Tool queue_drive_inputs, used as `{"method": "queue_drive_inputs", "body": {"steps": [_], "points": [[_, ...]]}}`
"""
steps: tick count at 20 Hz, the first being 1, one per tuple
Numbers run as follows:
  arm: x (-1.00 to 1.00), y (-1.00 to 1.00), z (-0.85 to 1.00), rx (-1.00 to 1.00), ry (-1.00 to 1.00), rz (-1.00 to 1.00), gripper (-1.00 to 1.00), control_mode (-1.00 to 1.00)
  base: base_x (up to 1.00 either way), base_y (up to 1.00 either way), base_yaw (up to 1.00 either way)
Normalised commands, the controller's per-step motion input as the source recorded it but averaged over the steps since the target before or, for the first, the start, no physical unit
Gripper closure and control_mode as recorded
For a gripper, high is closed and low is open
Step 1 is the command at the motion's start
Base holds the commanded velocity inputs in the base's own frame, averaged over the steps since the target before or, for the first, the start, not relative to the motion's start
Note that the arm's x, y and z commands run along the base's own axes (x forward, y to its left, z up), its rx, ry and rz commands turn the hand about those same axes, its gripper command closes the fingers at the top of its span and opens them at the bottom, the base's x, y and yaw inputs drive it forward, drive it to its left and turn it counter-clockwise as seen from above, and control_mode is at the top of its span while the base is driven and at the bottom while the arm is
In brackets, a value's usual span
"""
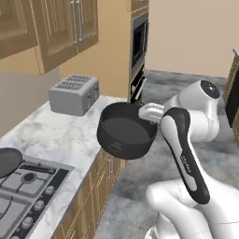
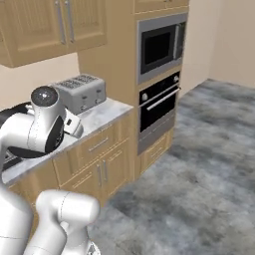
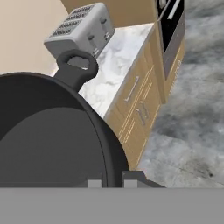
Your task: Move the pot and pan from the stove into the sink.
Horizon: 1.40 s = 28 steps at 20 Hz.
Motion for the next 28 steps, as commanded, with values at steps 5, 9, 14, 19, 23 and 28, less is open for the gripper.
{"method": "queue_drive_inputs", "body": {"steps": [5,9,14,19,23,28], "points": [[0.00,0.00,0.00,0.00,0.00,0.00,1.00,1.00,0.03,-0.09,-0.50],[0.00,0.00,0.00,0.00,0.00,0.00,1.00,1.00,0.02,-0.09,-0.50],[0.00,0.00,0.00,0.00,0.00,0.00,1.00,1.00,0.02,-0.15,-0.47],[0.00,0.00,0.00,0.00,0.00,0.00,1.00,1.00,0.00,-0.02,-0.02],[0.00,0.00,0.00,0.00,0.00,0.00,1.00,1.00,0.17,0.06,0.00],[0.00,0.00,0.00,0.00,0.00,0.00,1.00,1.00,0.57,0.13,0.00]]}}
